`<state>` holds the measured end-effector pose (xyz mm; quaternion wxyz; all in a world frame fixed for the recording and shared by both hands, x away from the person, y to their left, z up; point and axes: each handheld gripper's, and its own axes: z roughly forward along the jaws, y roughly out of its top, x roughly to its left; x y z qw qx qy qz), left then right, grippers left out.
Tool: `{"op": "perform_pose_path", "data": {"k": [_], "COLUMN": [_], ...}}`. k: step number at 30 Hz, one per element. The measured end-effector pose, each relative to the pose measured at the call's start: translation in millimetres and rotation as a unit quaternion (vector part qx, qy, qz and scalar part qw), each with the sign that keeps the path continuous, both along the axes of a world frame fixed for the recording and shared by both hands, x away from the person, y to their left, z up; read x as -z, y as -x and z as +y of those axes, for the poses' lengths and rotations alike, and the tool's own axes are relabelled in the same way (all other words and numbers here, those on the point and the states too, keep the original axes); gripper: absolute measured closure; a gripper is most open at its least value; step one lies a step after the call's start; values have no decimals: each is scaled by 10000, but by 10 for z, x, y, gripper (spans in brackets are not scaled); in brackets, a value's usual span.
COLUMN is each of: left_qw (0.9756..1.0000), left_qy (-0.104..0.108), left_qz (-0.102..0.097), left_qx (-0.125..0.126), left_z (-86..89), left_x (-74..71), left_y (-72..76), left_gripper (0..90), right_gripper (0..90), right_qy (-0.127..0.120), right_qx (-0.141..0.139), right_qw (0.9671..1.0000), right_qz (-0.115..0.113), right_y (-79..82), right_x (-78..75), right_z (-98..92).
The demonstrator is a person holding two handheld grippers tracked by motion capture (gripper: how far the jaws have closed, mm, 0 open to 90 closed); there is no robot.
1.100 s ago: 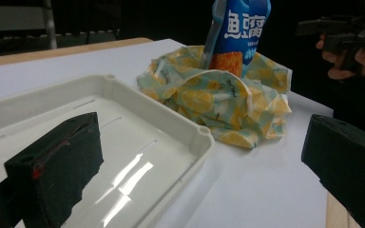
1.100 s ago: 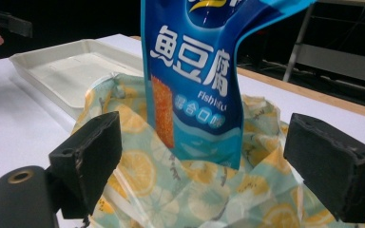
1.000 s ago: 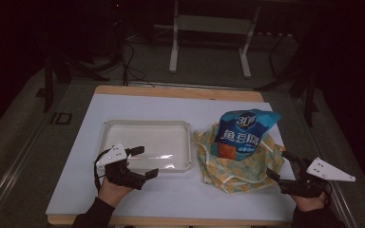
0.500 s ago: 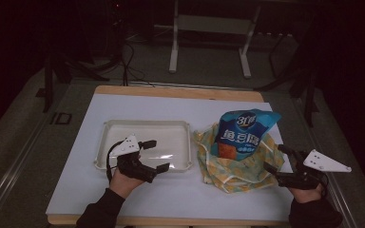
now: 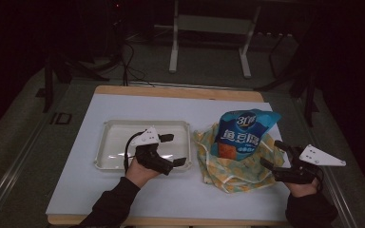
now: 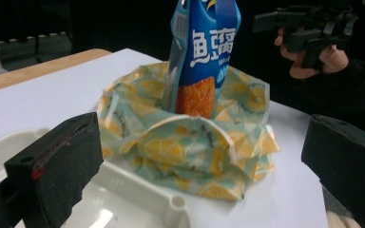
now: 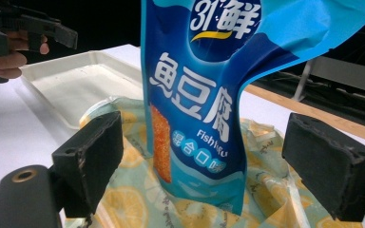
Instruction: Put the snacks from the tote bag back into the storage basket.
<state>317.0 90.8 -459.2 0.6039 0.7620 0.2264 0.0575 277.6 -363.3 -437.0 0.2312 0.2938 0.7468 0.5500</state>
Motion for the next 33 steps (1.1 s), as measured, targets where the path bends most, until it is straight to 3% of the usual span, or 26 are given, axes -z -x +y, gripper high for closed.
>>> {"op": "perform_pose_path", "data": {"k": [10, 12, 17, 29, 33], "left_qw": [9999, 9996, 9996, 9993, 9991], "left_qy": [-80, -173, -152, -214, -198], "left_qz": [-99, -193, -216, -187, -168], "left_qx": [72, 84, 95, 261, 343], "left_z": [-229, -345, -473, -808, -890], "left_x": [-60, -124, -153, -87, -69], "left_y": [-150, -228, -319, -425, -471], "left_gripper": [4, 4, 27, 70, 147], "right_gripper": [143, 146, 161, 230, 271], "right_qy": [-7, 8, 29, 112, 155], "right_qx": [96, 135, 143, 246, 250], "right_qw": [9999, 9999, 9999, 9995, 9994], "right_qz": [39, 46, 80, 165, 180], "right_y": [-91, -133, -201, -341, -379], "right_x": [0, 6, 6, 73, 85], "right_z": [30, 39, 69, 136, 163]}}
